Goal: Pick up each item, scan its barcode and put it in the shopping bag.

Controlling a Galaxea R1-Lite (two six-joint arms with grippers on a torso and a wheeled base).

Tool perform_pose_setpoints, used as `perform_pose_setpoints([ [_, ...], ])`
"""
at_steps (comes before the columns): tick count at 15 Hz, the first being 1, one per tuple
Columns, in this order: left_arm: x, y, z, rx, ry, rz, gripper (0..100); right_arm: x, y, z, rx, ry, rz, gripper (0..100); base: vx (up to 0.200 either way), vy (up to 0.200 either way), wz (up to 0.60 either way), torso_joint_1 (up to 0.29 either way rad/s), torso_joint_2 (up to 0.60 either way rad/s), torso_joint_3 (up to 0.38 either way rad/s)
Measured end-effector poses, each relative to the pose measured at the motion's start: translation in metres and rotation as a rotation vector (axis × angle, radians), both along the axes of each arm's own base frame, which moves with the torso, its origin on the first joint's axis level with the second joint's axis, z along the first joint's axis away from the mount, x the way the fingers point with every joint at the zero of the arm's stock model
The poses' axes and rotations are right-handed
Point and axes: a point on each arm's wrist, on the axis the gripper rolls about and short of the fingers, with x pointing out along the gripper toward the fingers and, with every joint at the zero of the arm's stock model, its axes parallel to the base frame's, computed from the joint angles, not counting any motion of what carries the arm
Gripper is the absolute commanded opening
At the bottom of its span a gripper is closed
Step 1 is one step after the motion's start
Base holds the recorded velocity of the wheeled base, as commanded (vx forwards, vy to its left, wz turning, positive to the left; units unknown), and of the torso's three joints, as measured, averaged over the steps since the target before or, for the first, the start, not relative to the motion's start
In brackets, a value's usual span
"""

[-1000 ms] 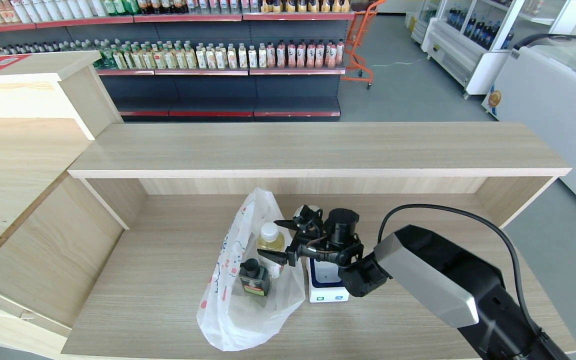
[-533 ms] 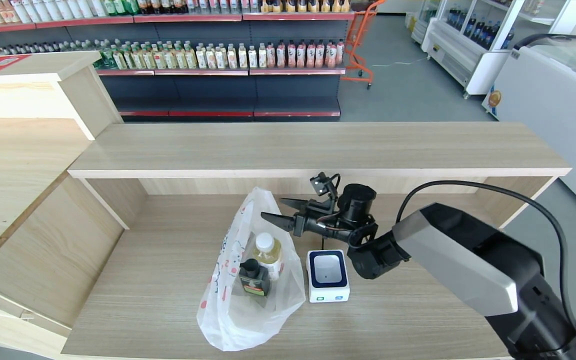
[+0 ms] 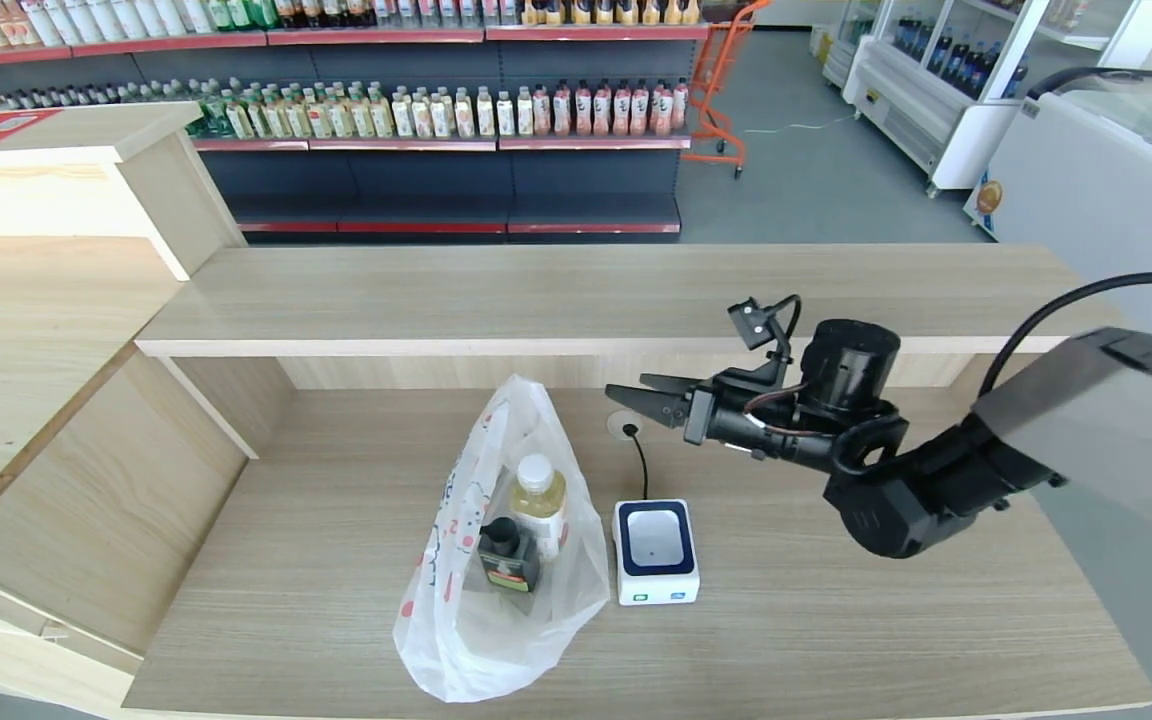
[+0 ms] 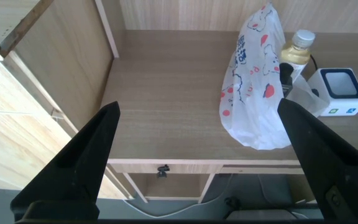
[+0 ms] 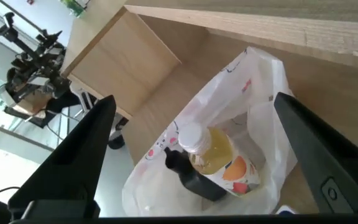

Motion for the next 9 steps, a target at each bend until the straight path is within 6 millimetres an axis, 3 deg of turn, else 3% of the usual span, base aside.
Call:
perform_pose_setpoints([
  [3,0.000,0.000,0.000,0.000,0.000,0.000,100,-0.066,-0.060,0.025,-0.064,-0.002,-0.095,100,0.000,0.000,0.00,0.000,0.00,0.000],
  [6,0.000,0.000,0.000,0.000,0.000,0.000,100,-0.155,-0.121,0.016,-0.218,-0.026,-0.348,100,0.000,0.000,0.00,0.000,0.00,0.000],
  [9,0.000,0.000,0.000,0.000,0.000,0.000,100,-0.233,-0.153,0.011,-0.317,0.001,-0.644,100,0.000,0.000,0.00,0.000,0.00,0.000],
])
